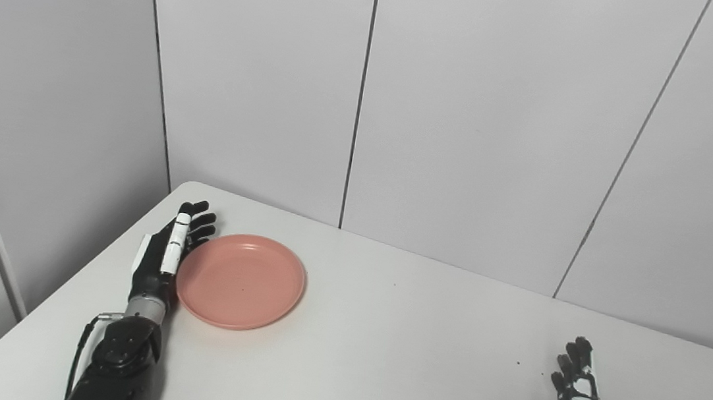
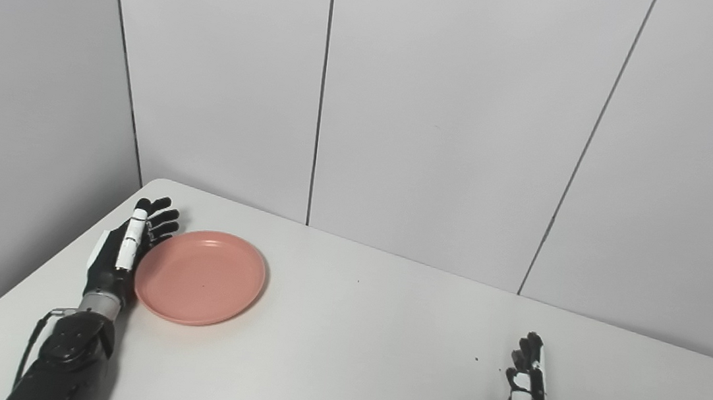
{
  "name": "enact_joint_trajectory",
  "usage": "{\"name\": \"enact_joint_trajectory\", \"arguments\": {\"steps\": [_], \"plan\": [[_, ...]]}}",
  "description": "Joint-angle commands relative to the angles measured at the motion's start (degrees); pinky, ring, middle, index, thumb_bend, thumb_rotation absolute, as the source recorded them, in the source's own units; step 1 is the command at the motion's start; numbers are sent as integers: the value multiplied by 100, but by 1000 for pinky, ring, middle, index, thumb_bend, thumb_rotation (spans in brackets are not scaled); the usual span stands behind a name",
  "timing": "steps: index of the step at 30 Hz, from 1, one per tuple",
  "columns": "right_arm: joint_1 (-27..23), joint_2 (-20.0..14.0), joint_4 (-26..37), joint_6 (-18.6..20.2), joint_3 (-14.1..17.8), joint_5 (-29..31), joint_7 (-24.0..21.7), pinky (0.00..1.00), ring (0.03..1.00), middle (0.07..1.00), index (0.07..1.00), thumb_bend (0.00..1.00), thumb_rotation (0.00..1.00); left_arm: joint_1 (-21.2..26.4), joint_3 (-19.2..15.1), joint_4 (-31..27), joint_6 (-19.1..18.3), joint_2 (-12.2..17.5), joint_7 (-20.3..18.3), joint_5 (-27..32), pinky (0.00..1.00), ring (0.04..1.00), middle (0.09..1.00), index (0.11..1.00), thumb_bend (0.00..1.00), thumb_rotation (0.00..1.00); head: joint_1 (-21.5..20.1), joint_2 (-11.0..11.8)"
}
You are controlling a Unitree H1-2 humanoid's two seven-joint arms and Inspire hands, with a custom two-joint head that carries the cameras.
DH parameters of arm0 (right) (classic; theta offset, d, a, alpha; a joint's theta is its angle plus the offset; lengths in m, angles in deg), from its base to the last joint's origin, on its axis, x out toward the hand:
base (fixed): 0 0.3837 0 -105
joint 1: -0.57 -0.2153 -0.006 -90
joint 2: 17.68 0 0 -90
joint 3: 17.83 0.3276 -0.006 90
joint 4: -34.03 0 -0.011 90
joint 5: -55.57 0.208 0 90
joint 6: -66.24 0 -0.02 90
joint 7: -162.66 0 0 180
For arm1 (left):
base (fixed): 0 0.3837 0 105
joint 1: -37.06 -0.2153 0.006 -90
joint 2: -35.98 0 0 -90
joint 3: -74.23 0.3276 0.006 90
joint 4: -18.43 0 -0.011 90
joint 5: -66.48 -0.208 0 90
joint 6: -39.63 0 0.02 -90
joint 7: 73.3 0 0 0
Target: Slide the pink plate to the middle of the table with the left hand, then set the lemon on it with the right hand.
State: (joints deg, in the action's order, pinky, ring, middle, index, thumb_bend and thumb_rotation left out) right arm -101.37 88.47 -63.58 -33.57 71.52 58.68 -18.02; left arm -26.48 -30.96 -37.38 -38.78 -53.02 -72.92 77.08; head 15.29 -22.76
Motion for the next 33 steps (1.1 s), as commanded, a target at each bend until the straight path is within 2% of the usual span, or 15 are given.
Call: {"name": "enact_joint_trajectory", "arguments": {"steps": [1, 5, 14, 20, 30, 33], "plan": [[83, 18, -5, 18, 18, 16, -9, 1000, 1000, 1000, 1000, 676, 1000, 42, 64, -226, -37, -26, -136, 84, 807, 803, 795, 786, 555, 1000, -19, -13], [71, 19, -21, -20, 6, -1, -11, 1000, 1000, 1000, 1000, 676, 1000, -8, 154, -430, -185, -79, -252, 129, 798, 803, 794, 783, 592, 1000, -47, -24], [58, 50, -10, -9, -22, -6, -13, 1000, 1000, 1000, 1000, 688, 1000, -35, 324, -658, -422, -220, -544, 240, 808, 811, 800, 785, 560, 1000, -213, -90], [46, 92, -33, -52, -51, -42, 6, 1000, 1000, 1000, 1000, 686, 996, -65, 453, -756, -480, -261, -710, 279, 810, 818, 806, 790, 569, 1000, -579, -153], [28, 262, 66, 62, -91, -176, 114, 1000, 1000, 1000, 1000, 676, 979, -136, 491, -1132, -914, -453, -1033, 733, 848, 838, 827, 813, 560, 1000, -1134, -236], [26, 305, 128, 139, -117, -218, 133, 1000, 1000, 1000, 1000, 691, 973, -152, 521, -1231, -1063, -507, -1048, 761, 836, 829, 821, 806, 553, 1000, -1457, -293]]}}
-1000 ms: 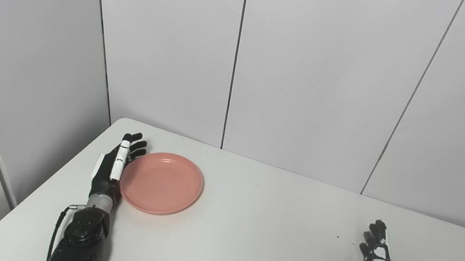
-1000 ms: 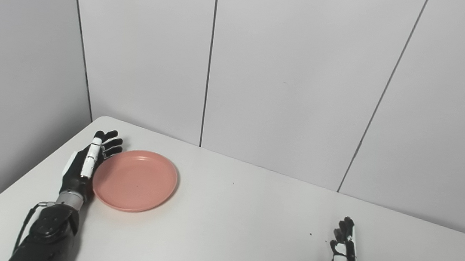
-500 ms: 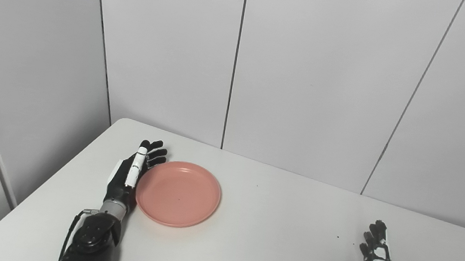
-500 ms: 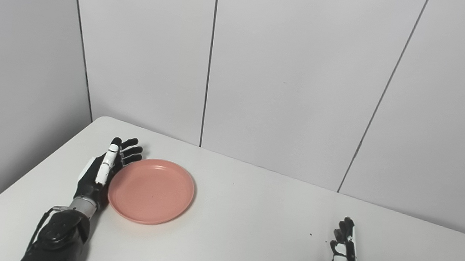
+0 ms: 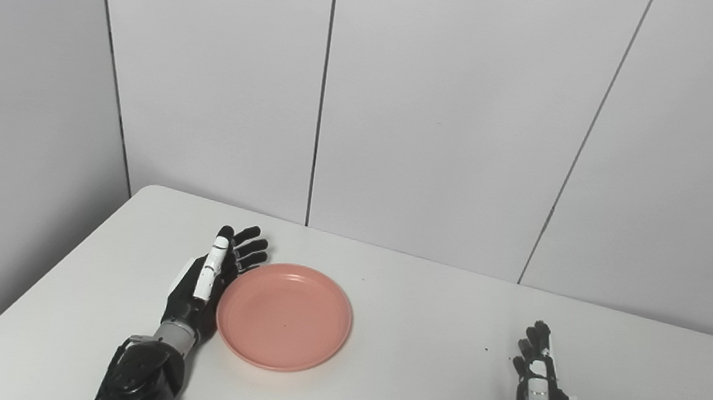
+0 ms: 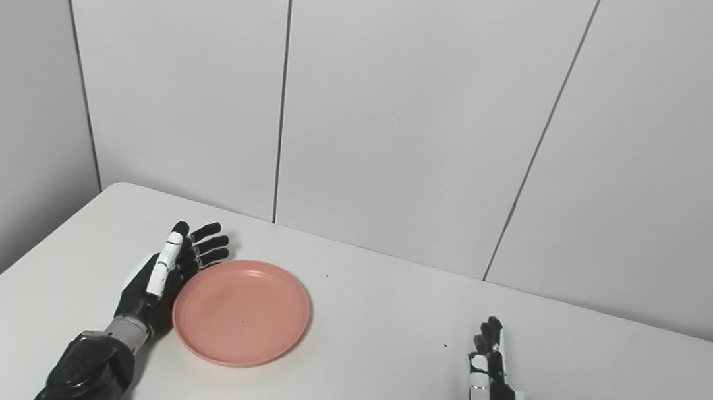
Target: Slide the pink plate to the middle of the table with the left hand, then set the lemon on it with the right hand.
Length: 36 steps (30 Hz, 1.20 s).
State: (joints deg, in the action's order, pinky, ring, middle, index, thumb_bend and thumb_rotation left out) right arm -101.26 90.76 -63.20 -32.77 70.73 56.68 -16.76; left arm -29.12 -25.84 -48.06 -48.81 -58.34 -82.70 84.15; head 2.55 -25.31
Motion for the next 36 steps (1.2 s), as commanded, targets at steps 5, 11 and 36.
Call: {"name": "enact_joint_trajectory", "arguments": {"steps": [5, 11, 36], "plan": [[-41, 180, 60, -6, -122, -207, 126, 1000, 1000, 1000, 1000, 686, 961, 42, 151, -362, -286, -3, -131, -27, 848, 836, 825, 802, 540, 1000, -857, -78], [-141, 431, -154, -240, -161, -431, 394, 1000, 1000, 1000, 990, 693, 925, -35, 332, -586, -469, 29, -296, -27, 872, 846, 831, 807, 540, 1000, -1484, -104], [-454, 720, -442, -19, -279, -940, 803, 1000, 1000, 1000, 989, 726, 1000, -343, 680, -1301, -712, -656, -65, -260, 908, 885, 874, 853, 522, 1000, -2438, -493]]}}
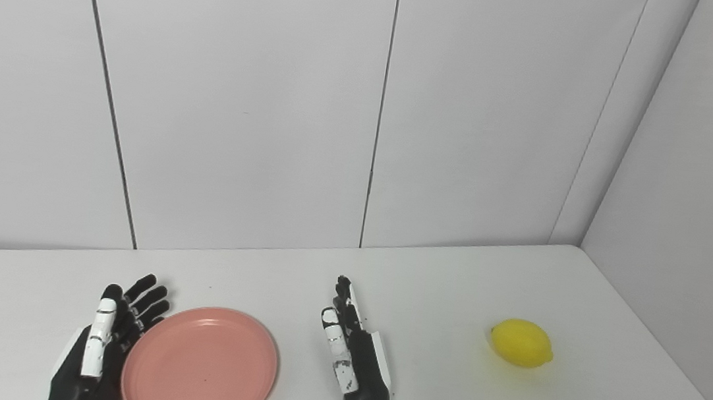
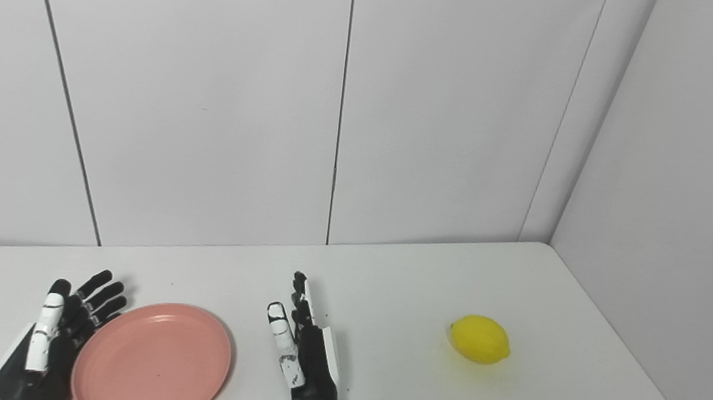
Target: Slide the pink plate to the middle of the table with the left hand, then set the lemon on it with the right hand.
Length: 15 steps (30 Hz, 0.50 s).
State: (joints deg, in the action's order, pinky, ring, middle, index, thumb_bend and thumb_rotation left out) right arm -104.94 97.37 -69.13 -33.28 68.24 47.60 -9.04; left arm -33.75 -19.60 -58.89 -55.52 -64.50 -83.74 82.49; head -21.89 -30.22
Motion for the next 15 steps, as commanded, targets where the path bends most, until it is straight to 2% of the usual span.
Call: {"name": "enact_joint_trajectory", "arguments": {"steps": [1, 3, 10, 15], "plan": [[-82, 58, 184, 58, -27, -34, 31, 1000, 1000, 999, 984, 718, 1000, 103, 82, -277, -60, -54, 61, -130, 904, 887, 875, 855, 528, 1000, 5, -1], [-73, 55, 286, 115, -23, -32, 25, 1000, 1000, 994, 978, 705, 998, 74, 146, -398, -89, -96, 103, -241, 906, 890, 879, 857, 543, 1000, 14, -205], [-71, 18, 496, 196, -9, 75, -52, 1000, 1000, 994, 979, 665, 986, 46, 234, -609, -239, -319, 286, -396, 920, 890, 879, 858, 530, 1000, 75, -419], [-92, -24, 530, 110, -9, 132, -93, 1000, 1000, 994, 983, 654, 984, 79, 239, -511, -87, -438, 344, -453, 891, 871, 858, 834, 533, 1000, 91, -578]]}}
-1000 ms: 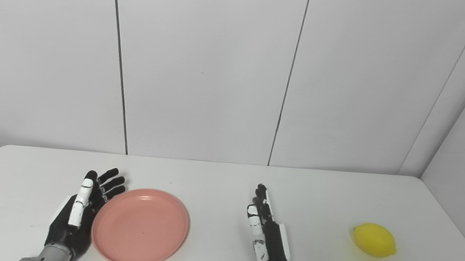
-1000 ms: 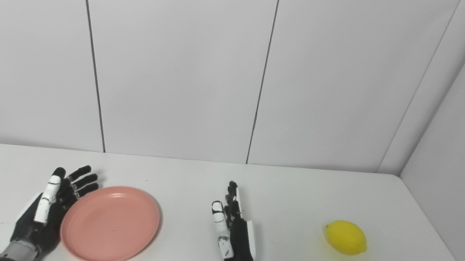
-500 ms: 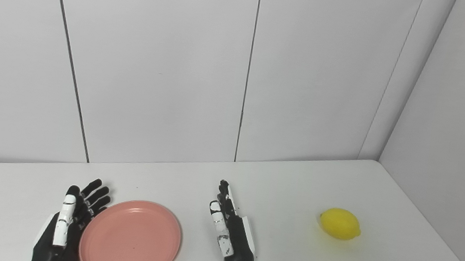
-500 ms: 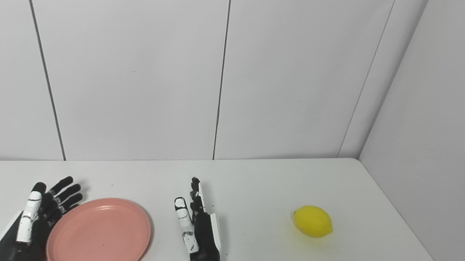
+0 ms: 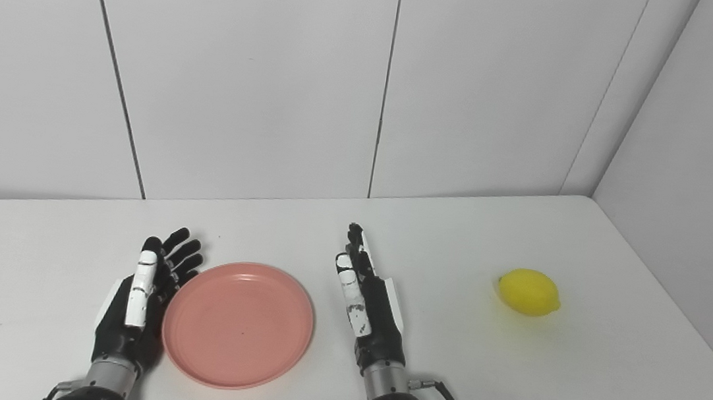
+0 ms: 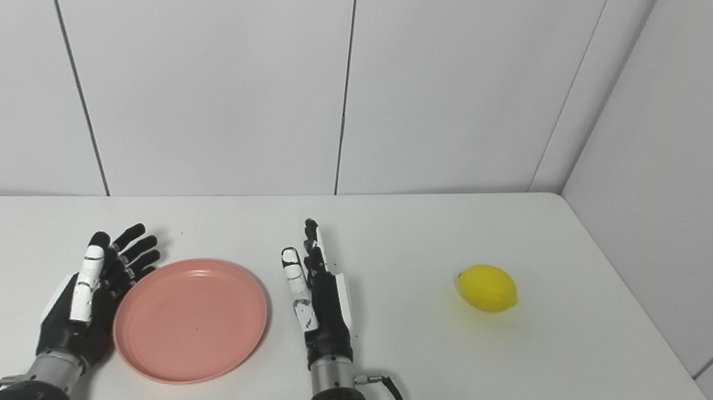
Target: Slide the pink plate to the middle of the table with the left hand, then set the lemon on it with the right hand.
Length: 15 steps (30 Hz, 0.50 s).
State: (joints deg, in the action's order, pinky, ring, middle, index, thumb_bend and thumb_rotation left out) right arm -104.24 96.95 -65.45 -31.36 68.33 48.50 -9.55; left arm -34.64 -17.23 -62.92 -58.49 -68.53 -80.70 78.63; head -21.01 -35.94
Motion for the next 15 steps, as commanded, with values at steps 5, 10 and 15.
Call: {"name": "enact_joint_trajectory", "arguments": {"steps": [5, 10, 15], "plan": [[-153, 21, 230, -3, -14, 52, -47, 1000, 1000, 990, 987, 672, 971, 169, -6, -91, 276, -118, 46, -70, 874, 862, 848, 820, 531, 1000, 31, -63], [-135, 2, 290, 21, -20, 78, -77, 1000, 1000, 994, 992, 663, 964, 131, 78, -117, 298, -142, -1, -148, 880, 866, 853, 823, 530, 1000, 8, -60], [-123, -9, 325, 16, -20, 150, -120, 1000, 1000, 994, 993, 669, 958, 71, 226, -232, 124, -110, -93, -170, 896, 882, 874, 855, 549, 1000, 30, -50]]}}
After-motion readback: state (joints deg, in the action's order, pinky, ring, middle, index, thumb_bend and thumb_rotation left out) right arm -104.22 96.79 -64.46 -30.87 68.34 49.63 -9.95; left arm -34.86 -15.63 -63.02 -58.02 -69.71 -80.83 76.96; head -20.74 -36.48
